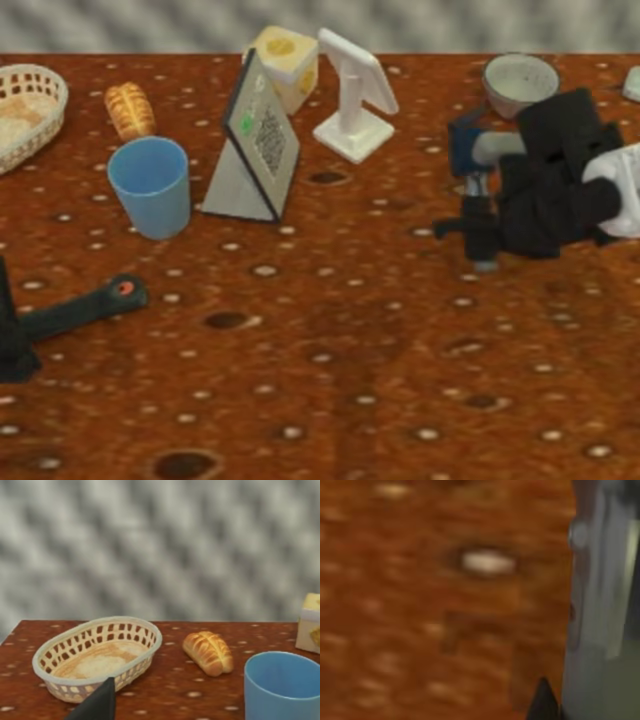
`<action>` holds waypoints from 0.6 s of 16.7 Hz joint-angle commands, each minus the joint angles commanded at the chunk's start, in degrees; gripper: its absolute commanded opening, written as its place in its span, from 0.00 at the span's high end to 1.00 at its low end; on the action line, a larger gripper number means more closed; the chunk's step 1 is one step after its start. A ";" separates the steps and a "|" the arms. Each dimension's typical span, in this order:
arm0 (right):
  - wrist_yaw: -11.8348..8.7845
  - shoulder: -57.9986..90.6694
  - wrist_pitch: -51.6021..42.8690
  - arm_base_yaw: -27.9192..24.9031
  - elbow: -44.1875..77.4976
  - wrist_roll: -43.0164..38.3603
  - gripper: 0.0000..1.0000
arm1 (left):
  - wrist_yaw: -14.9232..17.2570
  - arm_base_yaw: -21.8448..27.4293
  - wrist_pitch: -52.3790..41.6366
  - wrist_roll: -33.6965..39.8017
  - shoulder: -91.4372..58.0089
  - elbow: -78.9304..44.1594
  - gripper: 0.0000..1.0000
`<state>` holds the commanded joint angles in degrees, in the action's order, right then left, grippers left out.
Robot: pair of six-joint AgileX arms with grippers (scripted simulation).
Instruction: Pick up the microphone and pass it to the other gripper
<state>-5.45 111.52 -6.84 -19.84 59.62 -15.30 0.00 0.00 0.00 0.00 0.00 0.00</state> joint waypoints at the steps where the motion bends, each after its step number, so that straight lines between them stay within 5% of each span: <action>1: -1.58 -0.91 4.80 0.05 -1.36 1.07 1.00 | 0.00 0.00 0.00 0.00 0.00 0.00 0.00; 10: -15.73 -11.95 49.25 0.66 -14.14 11.08 1.00 | 0.00 0.00 0.00 0.00 0.00 0.00 0.00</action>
<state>-21.17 99.57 42.41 -19.18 45.48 -4.22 0.00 0.00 0.00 0.00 0.00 0.00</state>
